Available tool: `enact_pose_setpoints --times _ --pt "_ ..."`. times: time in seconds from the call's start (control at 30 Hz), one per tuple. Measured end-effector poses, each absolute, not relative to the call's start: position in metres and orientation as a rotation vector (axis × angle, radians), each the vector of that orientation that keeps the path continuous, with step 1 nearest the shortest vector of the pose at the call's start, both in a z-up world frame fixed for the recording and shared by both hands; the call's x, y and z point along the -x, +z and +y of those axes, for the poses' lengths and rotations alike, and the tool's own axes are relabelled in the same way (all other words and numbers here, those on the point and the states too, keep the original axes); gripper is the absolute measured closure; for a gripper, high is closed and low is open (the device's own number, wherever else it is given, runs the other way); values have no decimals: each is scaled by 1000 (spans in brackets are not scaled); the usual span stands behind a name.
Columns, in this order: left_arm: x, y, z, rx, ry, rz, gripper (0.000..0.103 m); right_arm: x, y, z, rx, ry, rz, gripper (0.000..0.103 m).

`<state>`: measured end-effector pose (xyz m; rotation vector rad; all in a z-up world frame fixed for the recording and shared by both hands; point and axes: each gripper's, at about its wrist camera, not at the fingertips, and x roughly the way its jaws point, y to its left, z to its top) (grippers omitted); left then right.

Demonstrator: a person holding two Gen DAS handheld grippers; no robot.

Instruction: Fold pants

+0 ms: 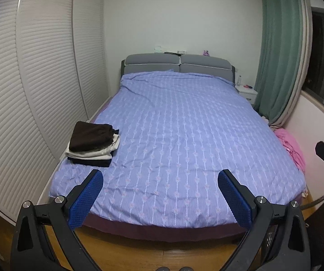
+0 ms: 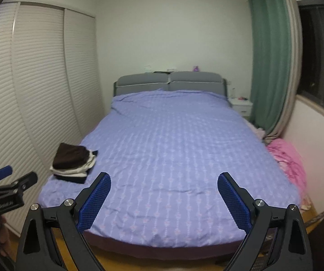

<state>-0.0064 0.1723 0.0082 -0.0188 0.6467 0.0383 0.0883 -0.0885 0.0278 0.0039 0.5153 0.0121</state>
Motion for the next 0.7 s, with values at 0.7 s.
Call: enact_pose_setpoints --times 0.7 --pt "31 23 166 -17 22 605 0 -38 42 -89 -11 -64 489 7"
